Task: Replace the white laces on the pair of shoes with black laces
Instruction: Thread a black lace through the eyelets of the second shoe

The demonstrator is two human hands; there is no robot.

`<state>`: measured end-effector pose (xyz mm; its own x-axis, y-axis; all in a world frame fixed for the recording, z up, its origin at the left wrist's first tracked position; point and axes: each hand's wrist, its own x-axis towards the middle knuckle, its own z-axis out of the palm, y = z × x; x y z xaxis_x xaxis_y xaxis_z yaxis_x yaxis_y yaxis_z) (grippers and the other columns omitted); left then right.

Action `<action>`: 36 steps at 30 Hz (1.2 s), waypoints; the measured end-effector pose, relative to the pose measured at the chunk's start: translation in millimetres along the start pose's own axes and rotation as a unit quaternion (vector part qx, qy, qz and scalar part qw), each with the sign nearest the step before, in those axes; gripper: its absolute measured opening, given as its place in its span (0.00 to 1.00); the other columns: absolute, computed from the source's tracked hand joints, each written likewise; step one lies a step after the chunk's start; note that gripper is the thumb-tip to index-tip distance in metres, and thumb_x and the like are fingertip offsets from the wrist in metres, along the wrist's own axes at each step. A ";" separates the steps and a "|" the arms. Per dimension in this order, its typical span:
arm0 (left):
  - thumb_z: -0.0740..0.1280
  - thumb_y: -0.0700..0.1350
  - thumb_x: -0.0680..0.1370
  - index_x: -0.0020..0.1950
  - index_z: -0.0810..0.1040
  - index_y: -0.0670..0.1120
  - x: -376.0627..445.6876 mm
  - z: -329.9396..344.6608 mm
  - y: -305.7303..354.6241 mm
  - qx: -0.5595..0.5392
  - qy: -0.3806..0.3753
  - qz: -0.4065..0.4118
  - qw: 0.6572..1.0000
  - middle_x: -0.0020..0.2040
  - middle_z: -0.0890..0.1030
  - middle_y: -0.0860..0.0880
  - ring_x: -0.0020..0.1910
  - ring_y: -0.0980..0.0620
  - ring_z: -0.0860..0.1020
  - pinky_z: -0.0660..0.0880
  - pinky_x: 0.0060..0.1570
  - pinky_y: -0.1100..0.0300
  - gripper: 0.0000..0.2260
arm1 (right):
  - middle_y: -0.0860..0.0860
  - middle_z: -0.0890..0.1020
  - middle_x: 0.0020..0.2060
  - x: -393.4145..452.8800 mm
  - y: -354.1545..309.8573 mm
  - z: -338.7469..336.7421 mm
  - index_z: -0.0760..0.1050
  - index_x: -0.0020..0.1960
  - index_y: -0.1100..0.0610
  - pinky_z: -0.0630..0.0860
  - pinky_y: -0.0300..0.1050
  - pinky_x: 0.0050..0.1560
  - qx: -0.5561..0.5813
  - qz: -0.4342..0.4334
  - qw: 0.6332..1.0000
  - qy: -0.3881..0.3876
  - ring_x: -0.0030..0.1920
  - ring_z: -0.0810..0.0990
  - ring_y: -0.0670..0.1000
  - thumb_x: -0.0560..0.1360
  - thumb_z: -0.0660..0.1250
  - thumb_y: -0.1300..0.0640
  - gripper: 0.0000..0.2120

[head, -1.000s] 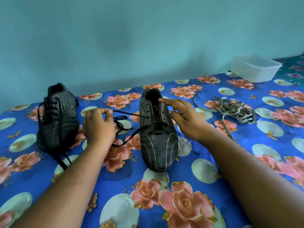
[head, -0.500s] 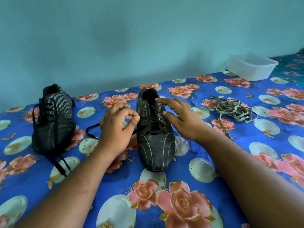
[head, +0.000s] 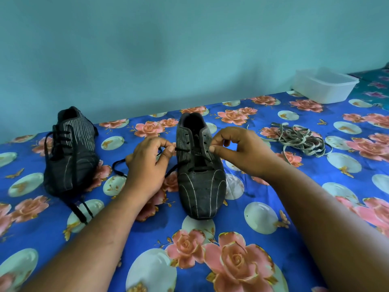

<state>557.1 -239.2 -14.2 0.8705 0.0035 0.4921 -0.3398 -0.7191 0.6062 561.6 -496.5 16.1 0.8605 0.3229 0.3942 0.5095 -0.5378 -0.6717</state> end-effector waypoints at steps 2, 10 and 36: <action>0.63 0.55 0.81 0.49 0.77 0.54 -0.7 1.3 -0.2 0.012 -0.001 0.002 1.000 0.51 0.79 0.58 0.57 0.49 0.77 0.61 0.52 0.51 0.07 | 0.45 0.83 0.41 -1.3 -3.6 0.9 0.82 0.45 0.52 0.75 0.47 0.49 0.008 -0.014 0.999 -0.033 0.44 0.78 0.48 0.77 0.74 0.57 0.03; 0.57 0.71 0.76 0.43 0.80 0.50 1.3 -0.1 6.9 -0.137 -0.027 -0.073 0.988 0.32 0.78 0.53 0.35 0.51 0.76 0.76 0.48 0.41 0.26 | 0.48 0.79 0.43 1.5 -8.6 16.1 0.83 0.54 0.50 0.75 0.45 0.47 -0.001 -0.043 0.999 -0.012 0.45 0.78 0.49 0.78 0.72 0.56 0.06; 0.69 0.60 0.77 0.47 0.83 0.52 5.2 -9.2 5.2 -0.122 -0.054 -0.042 0.990 0.41 0.82 0.59 0.42 0.56 0.79 0.77 0.53 0.46 0.13 | 0.43 0.75 0.34 6.1 -30.6 33.0 0.81 0.45 0.53 0.67 0.29 0.37 -0.033 0.031 0.999 0.000 0.36 0.73 0.38 0.77 0.71 0.59 0.03</action>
<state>556.7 -236.6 -2.8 0.9278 -0.0289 0.3720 -0.3297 -0.5305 0.7809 551.0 -452.4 18.4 0.8901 0.2871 0.3539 0.4548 -0.6072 -0.6514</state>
